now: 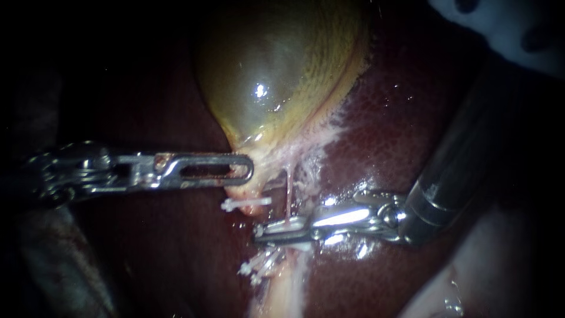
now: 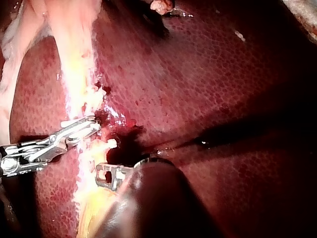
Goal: Going back second clip right tube
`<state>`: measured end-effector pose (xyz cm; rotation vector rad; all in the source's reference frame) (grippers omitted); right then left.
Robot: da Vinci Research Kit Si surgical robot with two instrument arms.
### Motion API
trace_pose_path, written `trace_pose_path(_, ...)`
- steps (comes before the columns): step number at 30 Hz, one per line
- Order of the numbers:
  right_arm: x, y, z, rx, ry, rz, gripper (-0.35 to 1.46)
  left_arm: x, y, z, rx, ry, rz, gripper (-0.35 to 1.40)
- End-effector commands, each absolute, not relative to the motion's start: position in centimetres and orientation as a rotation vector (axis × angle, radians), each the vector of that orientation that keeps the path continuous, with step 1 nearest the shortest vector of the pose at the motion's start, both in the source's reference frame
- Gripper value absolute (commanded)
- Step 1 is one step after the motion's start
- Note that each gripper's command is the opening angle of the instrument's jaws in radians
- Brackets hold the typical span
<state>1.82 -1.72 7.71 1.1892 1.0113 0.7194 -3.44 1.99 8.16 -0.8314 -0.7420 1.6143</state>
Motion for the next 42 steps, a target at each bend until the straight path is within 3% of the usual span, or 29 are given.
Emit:
trace_pose_path(1, 1.83, -1.72, 7.71, 1.186, 1.014, 0.715, -0.35, -3.44, 1.99, 8.16, -0.831, -0.742, 1.614, -0.35)
trace_pose_path(12, 1.84, -1.68, 7.69, 1.163, 1.065, 0.69, -0.35, -3.44, 1.99, 8.16, -0.831, -0.742, 1.614, -0.35)
trace_pose_path(16, 1.85, -1.69, 7.67, 1.166, 1.092, 0.69, 0.03, -3.44, 1.99, 8.16, -0.831, -0.742, 1.614, -0.35)
trace_pose_path(21, 1.85, -1.7, 7.67, 1.147, 1.106, 0.666, 0.28, -3.44, 1.98, 8.15, -0.831, -0.742, 1.614, -0.35)
trace_pose_path(32, 1.85, -1.69, 7.69, 1.103, 1.139, 0.609, 0.37, -3.44, 1.98, 8.15, -0.832, -0.745, 1.614, -0.35)
trace_pose_path(42, 1.84, -1.63, 7.7, 0.992, 1.184, 0.565, 0.47, -3.44, 1.98, 8.14, -0.832, -0.745, 1.614, -0.35)
